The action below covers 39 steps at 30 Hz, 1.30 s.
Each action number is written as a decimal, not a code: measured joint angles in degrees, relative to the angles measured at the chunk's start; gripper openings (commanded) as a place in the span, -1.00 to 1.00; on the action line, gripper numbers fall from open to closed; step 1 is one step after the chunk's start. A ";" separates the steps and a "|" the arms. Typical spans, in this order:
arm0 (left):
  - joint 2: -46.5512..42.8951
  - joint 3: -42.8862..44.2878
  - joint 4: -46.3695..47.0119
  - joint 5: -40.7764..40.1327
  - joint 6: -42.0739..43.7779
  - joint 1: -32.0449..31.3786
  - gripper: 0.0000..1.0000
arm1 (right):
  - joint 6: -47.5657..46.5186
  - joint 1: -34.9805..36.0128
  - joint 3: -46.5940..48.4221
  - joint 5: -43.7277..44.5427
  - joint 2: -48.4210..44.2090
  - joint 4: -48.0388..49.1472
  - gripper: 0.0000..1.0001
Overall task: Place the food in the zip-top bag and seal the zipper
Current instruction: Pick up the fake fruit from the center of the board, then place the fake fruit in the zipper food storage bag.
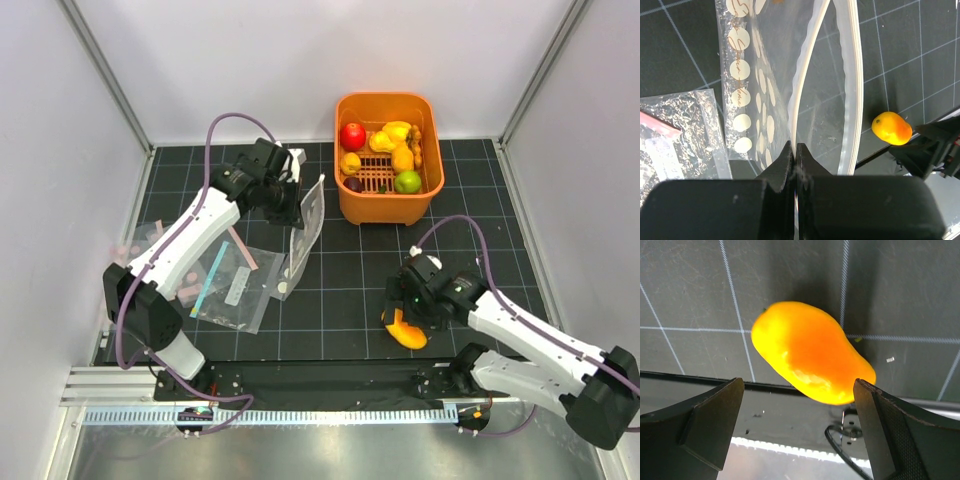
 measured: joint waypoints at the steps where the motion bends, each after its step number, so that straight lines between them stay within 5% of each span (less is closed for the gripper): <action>1: -0.04 0.00 -0.11 0.07 0.00 0.00 -1.00 | -0.48 0.22 -0.20 0.04 0.66 0.83 0.99; 6: -0.61 0.00 -0.17 0.11 0.04 0.00 -1.00 | -1.84 1.22 -0.26 1.60 7.89 4.63 0.90; 12: -0.83 0.00 -0.17 0.31 0.02 0.00 -0.99 | -2.03 1.84 -0.24 3.06 13.66 5.66 0.20; 15: -0.83 0.00 -0.24 0.46 0.07 0.00 -0.99 | -2.40 1.81 0.02 3.72 13.66 5.79 0.11; 18: -0.83 0.00 -0.50 0.46 0.24 0.00 -1.00 | -2.75 1.84 0.68 3.96 14.14 5.84 -0.20; 24: -0.83 0.00 -0.85 0.55 0.26 0.00 -1.00 | -4.20 1.84 6.95 4.24 14.86 5.03 -0.21; 29: -0.83 0.22 -1.27 1.36 0.24 0.00 -1.00 | -7.30 1.84 24.33 3.48 15.98 6.38 -0.23; 34: -0.76 2.78 -3.19 3.13 0.17 0.00 -1.00 | -9.11 1.90 41.42 1.97 18.88 16.17 -0.28; 39: -0.76 4.13 -3.19 7.96 -1.79 0.02 -0.99 | -7.80 1.90 44.39 1.60 20.15 28.70 -0.25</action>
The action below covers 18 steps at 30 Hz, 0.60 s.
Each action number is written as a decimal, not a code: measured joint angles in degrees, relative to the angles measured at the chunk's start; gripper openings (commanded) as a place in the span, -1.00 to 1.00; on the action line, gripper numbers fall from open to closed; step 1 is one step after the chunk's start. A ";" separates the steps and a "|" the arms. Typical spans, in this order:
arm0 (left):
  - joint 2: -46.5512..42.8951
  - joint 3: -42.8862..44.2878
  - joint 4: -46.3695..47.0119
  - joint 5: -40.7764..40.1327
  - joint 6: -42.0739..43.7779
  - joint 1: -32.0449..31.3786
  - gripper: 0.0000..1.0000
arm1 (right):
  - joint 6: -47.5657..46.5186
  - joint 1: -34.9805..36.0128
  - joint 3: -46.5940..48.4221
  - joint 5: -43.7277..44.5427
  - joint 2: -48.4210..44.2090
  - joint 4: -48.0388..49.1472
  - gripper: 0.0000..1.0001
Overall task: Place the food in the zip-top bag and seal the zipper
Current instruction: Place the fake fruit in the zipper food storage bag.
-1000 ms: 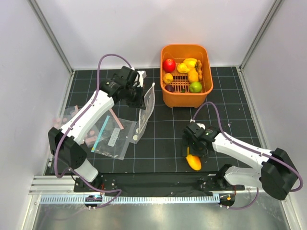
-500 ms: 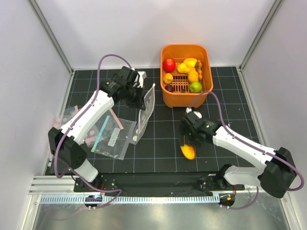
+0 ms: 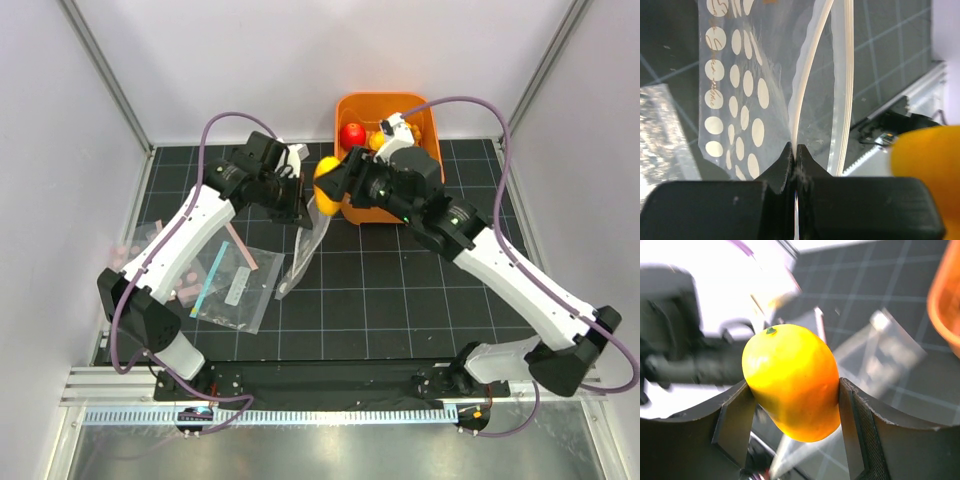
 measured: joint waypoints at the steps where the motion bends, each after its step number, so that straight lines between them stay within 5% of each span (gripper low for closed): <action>1: 0.00 0.00 0.07 1.22 -0.90 0.00 -1.00 | 0.33 -0.02 0.24 -0.15 0.87 2.10 -0.25; 18: -1.97 -8.22 10.75 16.70 -15.34 4.94 -1.00 | 1.16 -0.11 -1.79 -1.11 7.41 16.28 -0.24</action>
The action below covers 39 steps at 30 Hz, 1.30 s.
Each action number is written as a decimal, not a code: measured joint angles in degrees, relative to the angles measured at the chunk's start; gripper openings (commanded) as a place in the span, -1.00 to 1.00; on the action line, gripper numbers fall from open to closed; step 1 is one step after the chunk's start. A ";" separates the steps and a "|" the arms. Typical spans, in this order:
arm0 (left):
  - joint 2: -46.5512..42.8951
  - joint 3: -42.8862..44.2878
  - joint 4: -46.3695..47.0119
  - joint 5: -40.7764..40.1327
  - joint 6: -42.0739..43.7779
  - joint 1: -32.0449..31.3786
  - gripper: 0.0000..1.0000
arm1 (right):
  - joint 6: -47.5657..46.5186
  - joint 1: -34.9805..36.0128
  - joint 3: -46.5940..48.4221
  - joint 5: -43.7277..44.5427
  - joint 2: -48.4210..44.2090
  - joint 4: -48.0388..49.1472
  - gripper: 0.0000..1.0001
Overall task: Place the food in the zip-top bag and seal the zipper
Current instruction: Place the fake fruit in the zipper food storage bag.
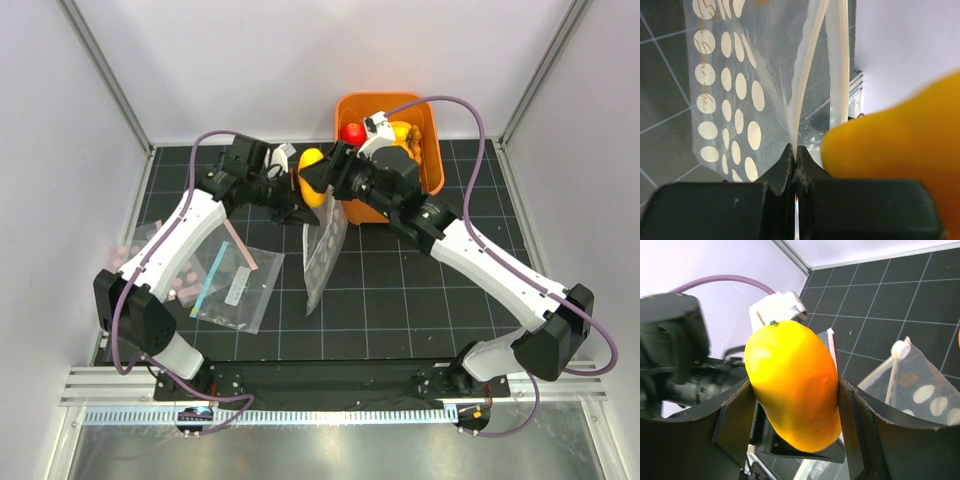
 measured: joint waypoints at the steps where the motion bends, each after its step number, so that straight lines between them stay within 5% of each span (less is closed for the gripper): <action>1: 0.00 0.00 0.50 0.46 -0.70 0.24 -1.00 | 0.00 -0.11 -0.90 0.02 -0.11 0.59 -0.24; 20: -0.11 -0.11 6.71 5.57 -7.21 3.96 -1.00 | -0.24 -0.24 -8.41 1.79 -3.21 3.23 -0.27; 32: -2.69 -0.11 8.24 5.35 -6.73 5.97 -0.99 | 1.68 -0.02 -5.33 5.16 1.14 -10.23 -0.30; 37: -2.75 -0.09 8.31 5.22 -5.70 5.99 -0.99 | 3.91 0.02 -4.70 2.38 4.37 -13.00 0.10; 39: -2.75 -0.09 8.28 5.27 -5.14 5.97 -0.99 | 4.44 0.02 -3.30 1.57 5.95 -14.14 0.45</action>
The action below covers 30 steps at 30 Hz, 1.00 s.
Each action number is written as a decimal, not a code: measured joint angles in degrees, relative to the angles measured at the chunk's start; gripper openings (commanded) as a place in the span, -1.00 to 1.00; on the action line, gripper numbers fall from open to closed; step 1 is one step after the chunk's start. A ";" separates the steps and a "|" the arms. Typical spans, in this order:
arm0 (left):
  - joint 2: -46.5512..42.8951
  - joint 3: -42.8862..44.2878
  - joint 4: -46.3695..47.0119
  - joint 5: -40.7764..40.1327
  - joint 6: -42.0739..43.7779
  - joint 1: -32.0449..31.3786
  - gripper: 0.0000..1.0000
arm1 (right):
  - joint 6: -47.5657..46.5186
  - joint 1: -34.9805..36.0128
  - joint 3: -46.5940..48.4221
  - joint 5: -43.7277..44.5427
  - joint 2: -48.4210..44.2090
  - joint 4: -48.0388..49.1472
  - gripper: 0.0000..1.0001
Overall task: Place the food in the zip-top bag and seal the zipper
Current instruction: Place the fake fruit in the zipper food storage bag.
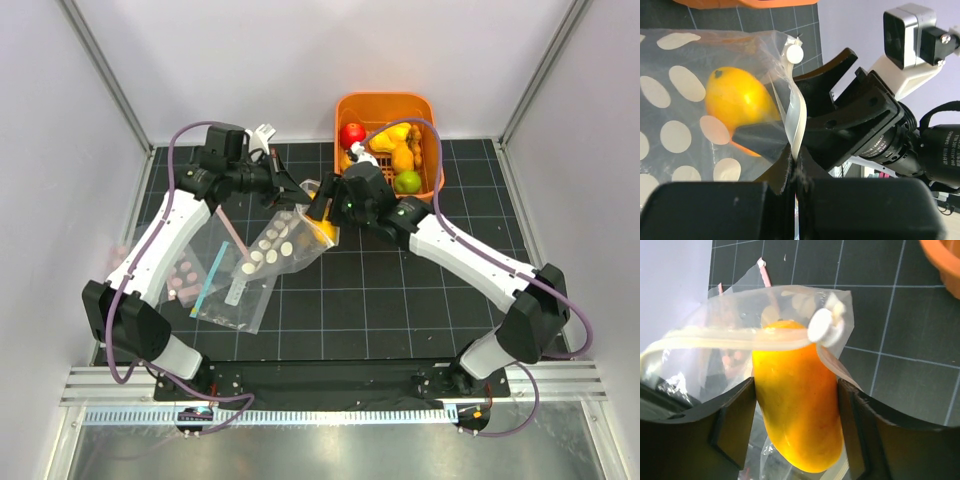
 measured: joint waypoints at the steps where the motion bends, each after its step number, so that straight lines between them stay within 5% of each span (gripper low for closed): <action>1: 0.00 0.00 -0.04 0.00 0.28 0.00 -0.99 | 0.22 0.00 0.63 -0.35 0.55 -0.31 0.54; 5: -0.02 0.00 -0.04 -0.33 1.44 0.28 -0.99 | 0.20 0.00 2.25 -0.81 1.38 -1.53 0.95; 18: -0.02 -0.66 -0.70 -0.35 4.04 1.70 -1.00 | -0.20 0.00 3.91 0.02 -1.42 -5.14 0.93; 30: -0.02 -1.49 -1.90 -0.94 5.95 1.79 -1.00 | -2.43 -0.15 5.51 2.86 -5.75 -10.97 0.24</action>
